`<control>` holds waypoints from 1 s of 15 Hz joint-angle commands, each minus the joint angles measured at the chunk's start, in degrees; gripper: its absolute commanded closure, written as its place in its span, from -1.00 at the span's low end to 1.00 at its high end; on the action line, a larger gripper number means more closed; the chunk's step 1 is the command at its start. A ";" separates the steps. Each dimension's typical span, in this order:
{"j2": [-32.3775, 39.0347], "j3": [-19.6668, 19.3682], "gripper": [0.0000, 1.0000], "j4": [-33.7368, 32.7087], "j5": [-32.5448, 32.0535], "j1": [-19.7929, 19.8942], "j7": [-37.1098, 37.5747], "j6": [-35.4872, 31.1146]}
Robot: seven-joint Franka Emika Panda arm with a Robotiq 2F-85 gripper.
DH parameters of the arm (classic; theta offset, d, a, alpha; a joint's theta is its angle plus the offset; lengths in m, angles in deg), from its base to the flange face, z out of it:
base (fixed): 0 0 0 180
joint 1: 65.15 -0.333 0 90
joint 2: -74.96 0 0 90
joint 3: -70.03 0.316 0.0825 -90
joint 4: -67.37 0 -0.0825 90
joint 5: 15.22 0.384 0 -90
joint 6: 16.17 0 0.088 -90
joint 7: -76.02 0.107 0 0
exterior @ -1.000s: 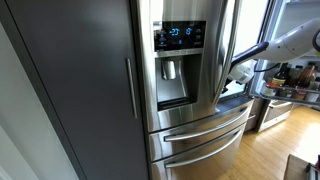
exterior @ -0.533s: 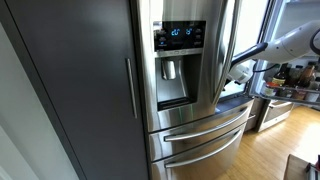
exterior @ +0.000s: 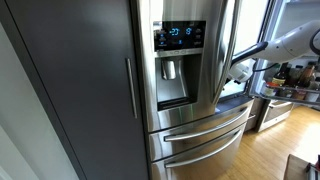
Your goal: Pick up the packet on the bottom right side of the refrigerator and put it in the paper cup in the refrigerator
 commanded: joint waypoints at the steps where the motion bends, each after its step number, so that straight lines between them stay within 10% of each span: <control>1: 1.36 3.31 0.02 -1.48 3.62 2.23 -5.97 0.07; 8: 3.94 3.72 -0.97 -3.41 5.56 1.75 -11.08 0.33; 10: 4.29 3.58 -0.26 -3.49 5.47 1.80 -11.45 0.77; 15: 3.95 4.08 0.36 -3.62 6.11 2.20 -11.25 1.02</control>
